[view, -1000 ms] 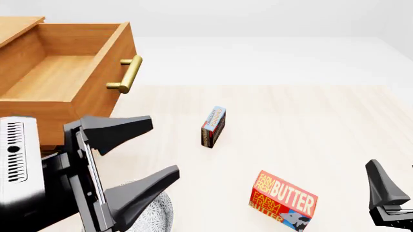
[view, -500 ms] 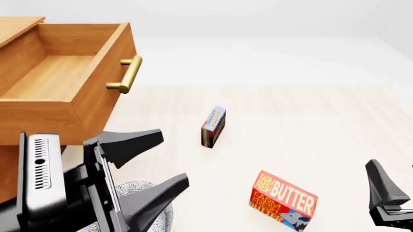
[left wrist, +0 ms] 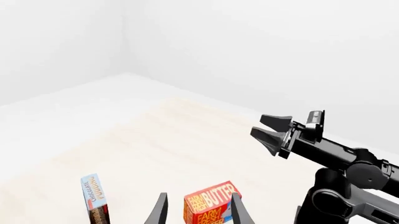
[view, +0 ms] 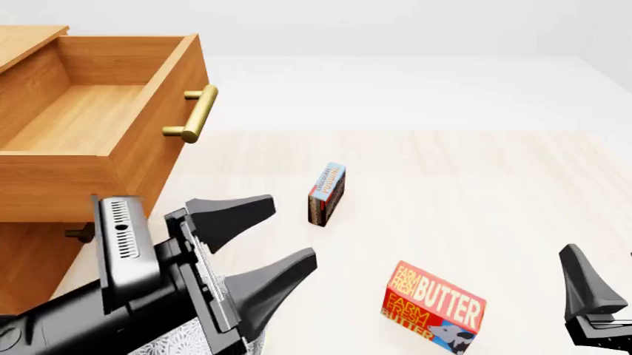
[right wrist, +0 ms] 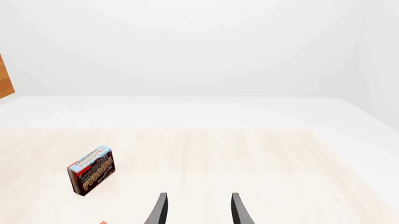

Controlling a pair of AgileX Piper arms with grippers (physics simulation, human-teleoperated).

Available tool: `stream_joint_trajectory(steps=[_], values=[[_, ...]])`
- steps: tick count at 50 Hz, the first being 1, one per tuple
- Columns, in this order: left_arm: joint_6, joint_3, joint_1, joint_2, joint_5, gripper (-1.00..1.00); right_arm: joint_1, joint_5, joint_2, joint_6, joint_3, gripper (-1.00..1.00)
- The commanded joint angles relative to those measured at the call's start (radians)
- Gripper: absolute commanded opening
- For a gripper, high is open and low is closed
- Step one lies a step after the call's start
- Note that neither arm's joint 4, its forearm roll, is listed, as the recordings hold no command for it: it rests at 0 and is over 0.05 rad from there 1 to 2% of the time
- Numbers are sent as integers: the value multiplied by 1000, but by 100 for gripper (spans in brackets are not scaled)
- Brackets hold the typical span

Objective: Put the chocolate pudding in the top drawer of the cabinet and close it.

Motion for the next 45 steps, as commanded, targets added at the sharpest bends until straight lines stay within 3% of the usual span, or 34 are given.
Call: stream_joint_trajectory(steps=[1, 18, 25, 45], values=[[-38, -11, 21, 124, -86, 100, 0, 0, 0, 0, 0, 100], [-72, -64, 54, 293, -153, 100, 0, 0, 0, 0, 0, 100], [-62, -96, 66, 328, -137, 100, 0, 0, 0, 0, 0, 100], [-135, -160, 138, 447, -125, 100, 0, 0, 0, 0, 0, 100]])
